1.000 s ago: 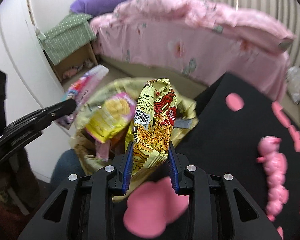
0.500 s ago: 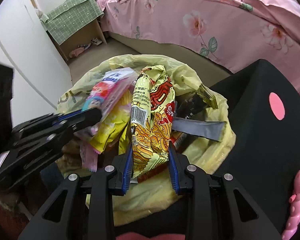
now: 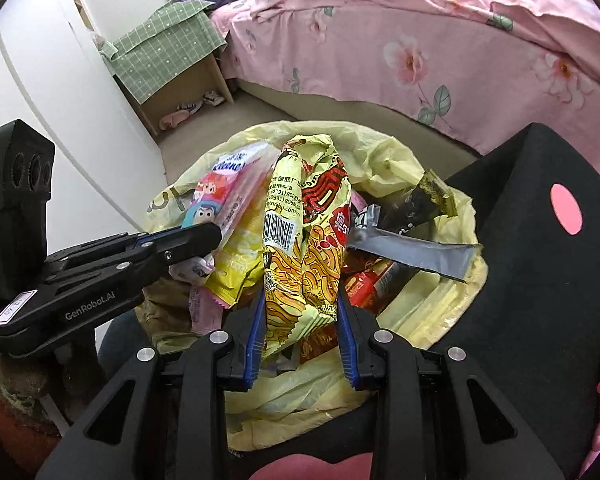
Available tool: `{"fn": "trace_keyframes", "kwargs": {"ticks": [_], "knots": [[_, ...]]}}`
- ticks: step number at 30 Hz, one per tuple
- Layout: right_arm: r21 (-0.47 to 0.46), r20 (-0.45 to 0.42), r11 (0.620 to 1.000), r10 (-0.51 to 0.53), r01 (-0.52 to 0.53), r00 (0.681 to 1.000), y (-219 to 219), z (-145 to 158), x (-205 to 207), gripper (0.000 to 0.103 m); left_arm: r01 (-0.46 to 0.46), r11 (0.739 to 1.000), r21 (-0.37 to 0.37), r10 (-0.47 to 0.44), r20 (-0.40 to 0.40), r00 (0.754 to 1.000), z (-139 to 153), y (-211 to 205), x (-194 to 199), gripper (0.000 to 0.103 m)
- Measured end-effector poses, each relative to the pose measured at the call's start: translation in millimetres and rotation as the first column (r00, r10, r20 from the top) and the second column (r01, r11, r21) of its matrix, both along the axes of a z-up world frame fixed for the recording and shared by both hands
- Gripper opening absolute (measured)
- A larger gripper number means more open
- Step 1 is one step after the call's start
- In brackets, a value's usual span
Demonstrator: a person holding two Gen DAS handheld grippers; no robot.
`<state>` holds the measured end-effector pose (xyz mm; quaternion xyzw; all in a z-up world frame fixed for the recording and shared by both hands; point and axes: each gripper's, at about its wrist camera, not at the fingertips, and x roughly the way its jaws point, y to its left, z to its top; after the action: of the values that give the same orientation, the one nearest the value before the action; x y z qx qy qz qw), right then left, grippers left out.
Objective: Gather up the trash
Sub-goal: 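Carry the noodle packet and Kleenex packet over the yellow trash bag, then open both tools to drop the packets into the trash bag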
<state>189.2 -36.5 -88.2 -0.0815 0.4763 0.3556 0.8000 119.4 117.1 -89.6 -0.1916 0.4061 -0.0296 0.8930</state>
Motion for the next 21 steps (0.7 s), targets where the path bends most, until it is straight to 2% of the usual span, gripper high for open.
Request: {"fn": "trace_keyframes", "kwargs": {"ticks": [7, 9, 12, 15, 21], "knots": [[0.013, -0.004, 1.000, -0.008, 0.008, 1.000, -8.8, 0.5, -10.7, 0.030, 0.012, 1.000, -0.006, -0.012, -0.013, 1.000, -0.5, -0.1, -2.2, 0.013], [0.032, -0.006, 0.999, -0.021, 0.021, 1.000, -11.3, 1.0, -11.1, 0.030, 0.019, 1.000, -0.010, -0.019, -0.015, 1.000, 1.3, -2.0, -1.9, 0.021], [0.065, -0.008, 0.997, -0.039, 0.040, 0.999, -15.3, 3.6, -9.6, 0.031, 0.017, 1.000, -0.012, -0.017, 0.002, 1.000, 8.5, -2.9, -3.0, 0.027], [0.048, 0.016, 0.998, -0.051, 0.050, 0.999, -14.8, 4.7, -9.2, 0.031, 0.002, 1.000, -0.016, -0.001, 0.016, 1.000, 14.9, -0.7, -2.4, 0.036], [0.040, 0.016, 0.998, -0.043, 0.043, 0.999, -10.6, 4.2, -10.8, 0.033, -0.035, 0.999, -0.032, 0.035, 0.005, 0.999, 15.8, 7.2, -2.7, 0.043]]}}
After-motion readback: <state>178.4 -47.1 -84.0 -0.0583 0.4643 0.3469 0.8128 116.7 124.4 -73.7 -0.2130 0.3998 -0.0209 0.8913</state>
